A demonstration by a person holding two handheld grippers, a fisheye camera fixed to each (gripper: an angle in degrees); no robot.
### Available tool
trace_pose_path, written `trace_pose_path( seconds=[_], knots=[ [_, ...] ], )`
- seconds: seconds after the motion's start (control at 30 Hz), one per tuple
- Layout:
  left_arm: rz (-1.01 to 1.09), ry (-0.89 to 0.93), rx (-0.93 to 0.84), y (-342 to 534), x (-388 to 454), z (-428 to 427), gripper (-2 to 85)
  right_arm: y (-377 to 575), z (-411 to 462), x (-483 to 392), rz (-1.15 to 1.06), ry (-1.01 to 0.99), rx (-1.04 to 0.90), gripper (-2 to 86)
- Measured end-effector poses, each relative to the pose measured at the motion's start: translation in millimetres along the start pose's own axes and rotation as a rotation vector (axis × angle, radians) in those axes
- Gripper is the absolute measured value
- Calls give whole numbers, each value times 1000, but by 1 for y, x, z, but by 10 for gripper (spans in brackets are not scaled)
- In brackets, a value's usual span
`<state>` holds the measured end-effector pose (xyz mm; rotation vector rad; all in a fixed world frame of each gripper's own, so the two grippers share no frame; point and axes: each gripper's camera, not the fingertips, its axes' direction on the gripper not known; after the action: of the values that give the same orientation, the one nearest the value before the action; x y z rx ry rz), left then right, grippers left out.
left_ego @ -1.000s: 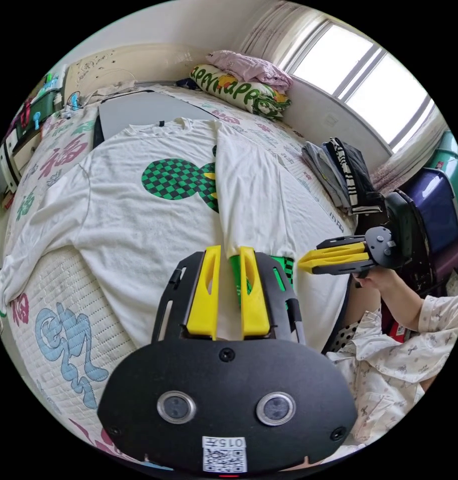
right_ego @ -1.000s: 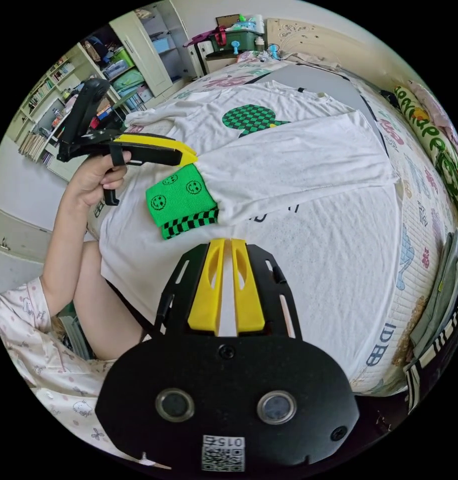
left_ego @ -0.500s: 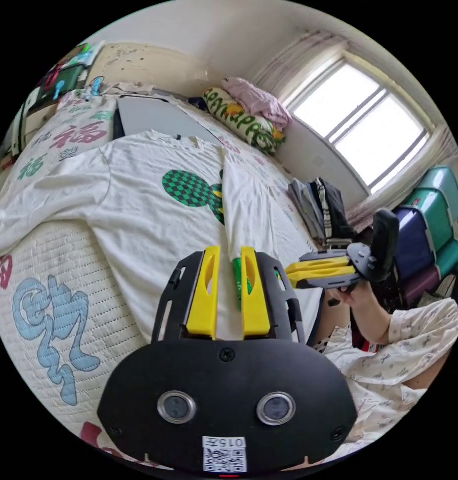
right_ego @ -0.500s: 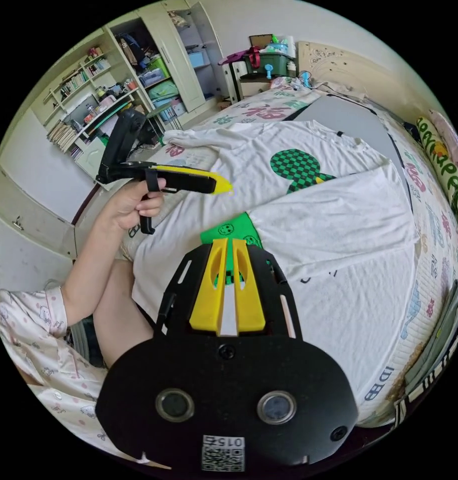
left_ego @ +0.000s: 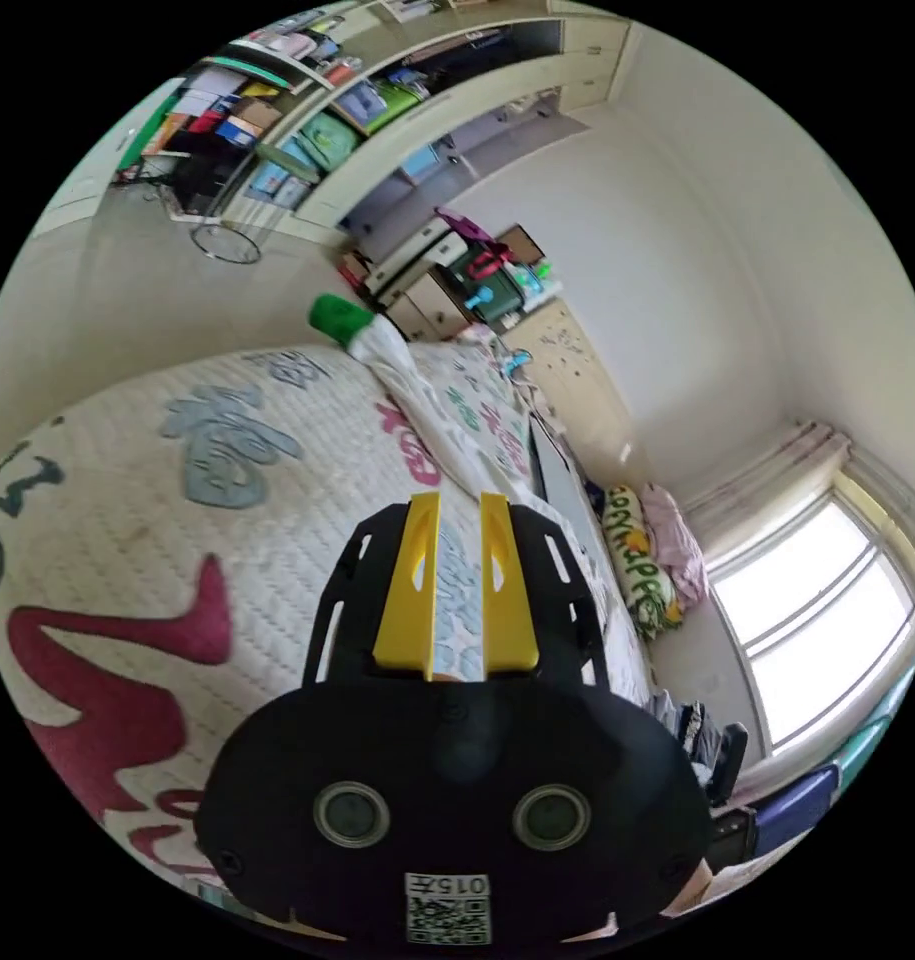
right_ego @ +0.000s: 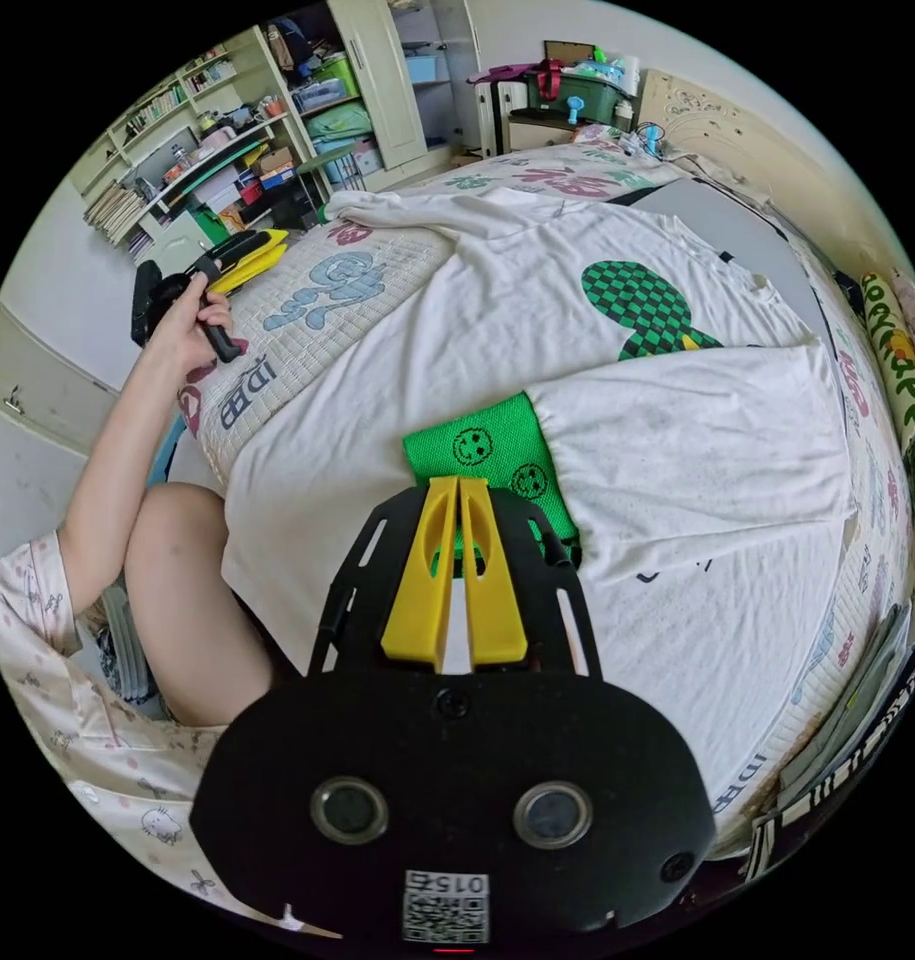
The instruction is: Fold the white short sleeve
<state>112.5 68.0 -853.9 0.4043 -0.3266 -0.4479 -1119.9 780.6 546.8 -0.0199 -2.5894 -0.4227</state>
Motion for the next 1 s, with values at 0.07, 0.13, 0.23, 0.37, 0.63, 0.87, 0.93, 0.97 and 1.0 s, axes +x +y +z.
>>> trace_pose_path(
  seconds=[0.07, 0.13, 0.23, 0.37, 0.63, 0.87, 0.93, 0.97, 1.0],
  knots=[
    [-98, -39, 98, -25, -30, -13, 62, 1, 7, 3, -16, -17, -6, -6],
    [-135, -73, 102, -59, -47, -9, 56, 0, 12, 3, -28, -26, -7, -6],
    [-207, -87, 80, -110, -74, 13, 55, -2, 18, 7, -19, -59, 0, -5],
    [-209, -147, 53, -161, -97, 63, 91, -13, 23, 0, -4, -72, -5, -6],
    [-336, 9, 104, -183, -156, 175, 155, -60, 21, -66, -84, 53, -56, -6],
    [-226, -36, 182, -139, -184, 219, 39, -108, -14, -93, -62, 14, -47, -6],
    [-112, -54, 265, -115, -166, 208, 24, -121, -27, -106, -60, 22, -39, -6],
    [9, -52, 296, -98, -145, 201, 18, -129, -36, -115, -62, 28, -33, -6],
    [76, -43, 311, -87, -132, 197, 16, -133, -42, -119, -62, 29, -30, -6]
  ],
)
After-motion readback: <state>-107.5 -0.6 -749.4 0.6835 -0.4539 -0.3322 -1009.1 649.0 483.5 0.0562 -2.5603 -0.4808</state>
